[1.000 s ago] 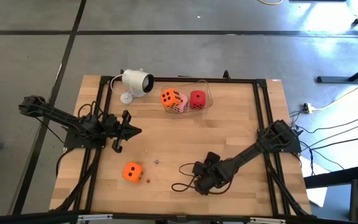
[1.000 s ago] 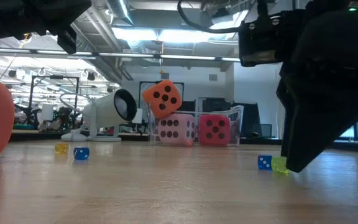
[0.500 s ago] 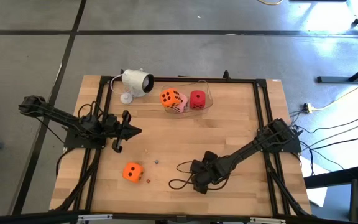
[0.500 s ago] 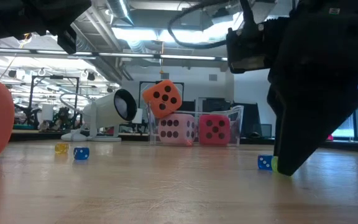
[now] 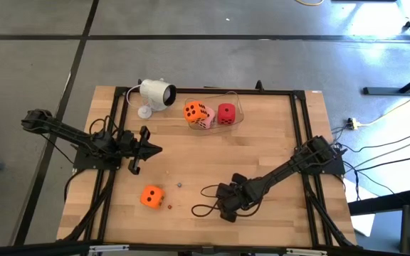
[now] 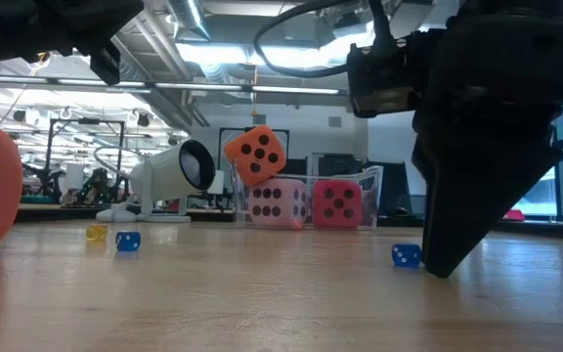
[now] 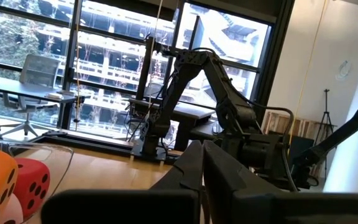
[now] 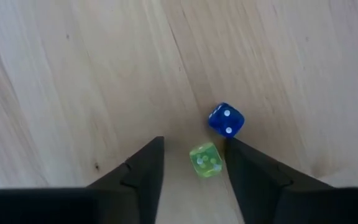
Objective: Pick & Place Dice
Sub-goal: Put the small green die into the transparent bin
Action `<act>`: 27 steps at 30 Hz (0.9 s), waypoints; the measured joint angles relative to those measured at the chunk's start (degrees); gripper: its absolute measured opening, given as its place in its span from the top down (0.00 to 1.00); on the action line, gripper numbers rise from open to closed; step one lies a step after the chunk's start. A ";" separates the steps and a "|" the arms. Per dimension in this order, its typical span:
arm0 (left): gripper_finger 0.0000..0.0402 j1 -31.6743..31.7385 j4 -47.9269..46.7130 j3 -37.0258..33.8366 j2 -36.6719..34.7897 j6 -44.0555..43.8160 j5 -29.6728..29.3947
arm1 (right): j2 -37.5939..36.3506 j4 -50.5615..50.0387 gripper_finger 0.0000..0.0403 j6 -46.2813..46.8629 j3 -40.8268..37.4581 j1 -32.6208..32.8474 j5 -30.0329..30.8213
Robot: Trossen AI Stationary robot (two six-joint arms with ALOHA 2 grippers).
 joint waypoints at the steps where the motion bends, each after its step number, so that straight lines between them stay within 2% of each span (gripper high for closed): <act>1: 0.98 0.00 0.00 0.00 0.00 0.00 0.00 | 0.02 0.09 0.62 0.00 0.00 0.00 -0.02; 7: 0.97 0.00 -0.01 0.00 0.00 -0.01 0.00 | 0.09 0.52 0.75 0.07 0.00 -0.02 -0.22; 11: 0.98 0.00 -0.01 0.00 -0.01 -0.01 0.00 | 0.13 0.56 0.78 0.25 0.00 -0.02 -0.42; 14: 0.98 0.00 0.00 0.00 -0.02 0.00 0.00 | 0.15 0.59 0.76 0.39 0.00 -0.02 -0.50; 23: 0.97 0.00 0.00 0.00 -0.01 -0.02 -0.01 | 0.18 0.89 0.59 2.77 0.02 0.03 -0.92; 27: 0.98 0.00 -0.01 0.00 -0.02 -0.02 -0.02 | 0.20 0.84 0.56 4.96 0.02 0.02 -0.96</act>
